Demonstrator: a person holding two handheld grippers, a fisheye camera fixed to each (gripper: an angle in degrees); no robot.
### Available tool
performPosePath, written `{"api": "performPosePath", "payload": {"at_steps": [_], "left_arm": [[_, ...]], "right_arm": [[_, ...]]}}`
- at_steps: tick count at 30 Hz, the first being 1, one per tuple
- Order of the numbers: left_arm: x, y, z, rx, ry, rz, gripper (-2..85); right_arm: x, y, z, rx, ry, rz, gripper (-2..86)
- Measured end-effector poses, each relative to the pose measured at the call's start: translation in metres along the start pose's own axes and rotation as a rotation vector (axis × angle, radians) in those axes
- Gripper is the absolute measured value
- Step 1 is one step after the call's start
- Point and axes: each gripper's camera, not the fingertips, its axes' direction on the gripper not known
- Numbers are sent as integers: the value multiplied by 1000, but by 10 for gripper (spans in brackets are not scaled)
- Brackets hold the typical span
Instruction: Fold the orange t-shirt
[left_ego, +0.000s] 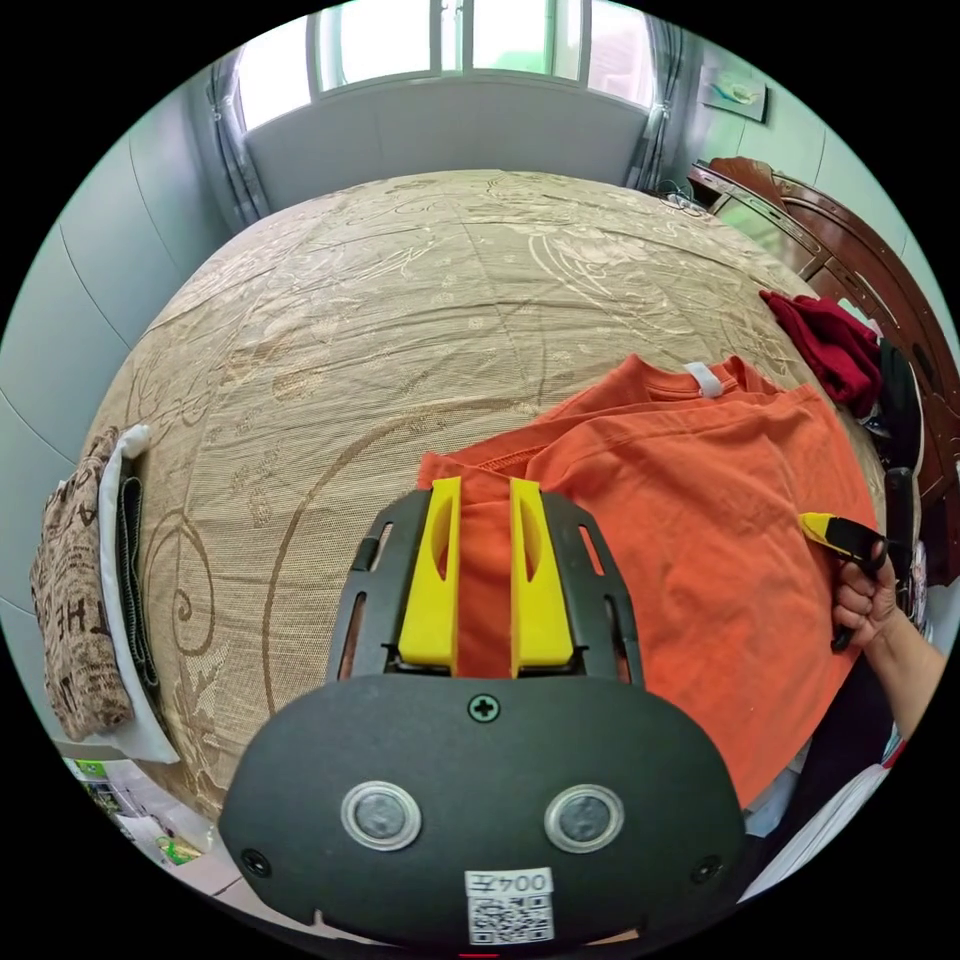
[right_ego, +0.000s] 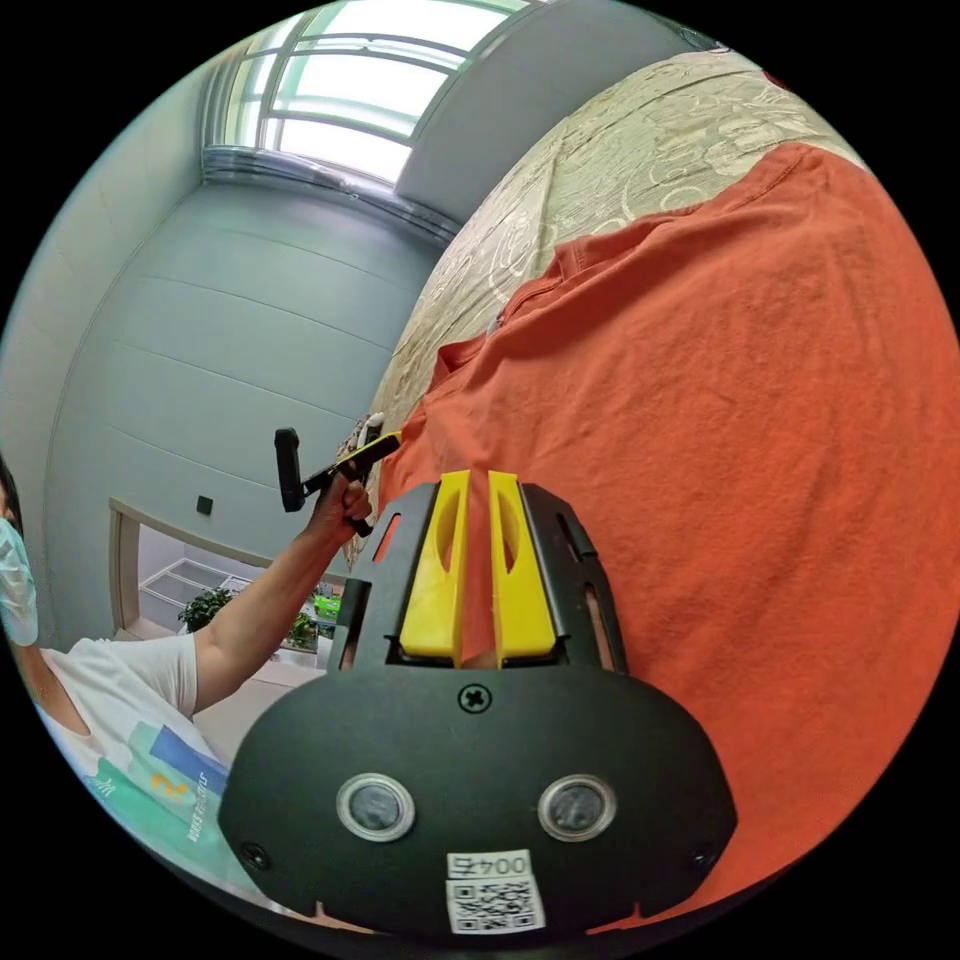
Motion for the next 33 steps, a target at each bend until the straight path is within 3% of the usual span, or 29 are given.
{"api": "performPosePath", "payload": {"at_steps": [12,17,22,25,27,30,32,33], "left_arm": [[1,-3,18,-17,-22,-29,20],[-47,9,13,86,192,-269,11],[-115,46,31,162,434,-663,5],[-127,65,22,281,531,-727,4],[-115,66,13,315,583,-655,3],[-82,62,23,159,567,-508,3],[-78,70,42,33,458,-541,3],[-85,80,45,59,521,-607,3]], "right_arm": [[24,26,-6,-8,32,4,-7],[25,34,-7,-11,45,-1,-8],[22,41,-7,-14,57,-5,-7],[18,46,-7,-14,70,-9,-7],[14,49,-7,-13,74,-12,-7],[6,52,-5,-13,90,-17,-7],[1,54,-4,-16,97,-16,-7],[-3,54,-4,-20,102,-12,-7]]}}
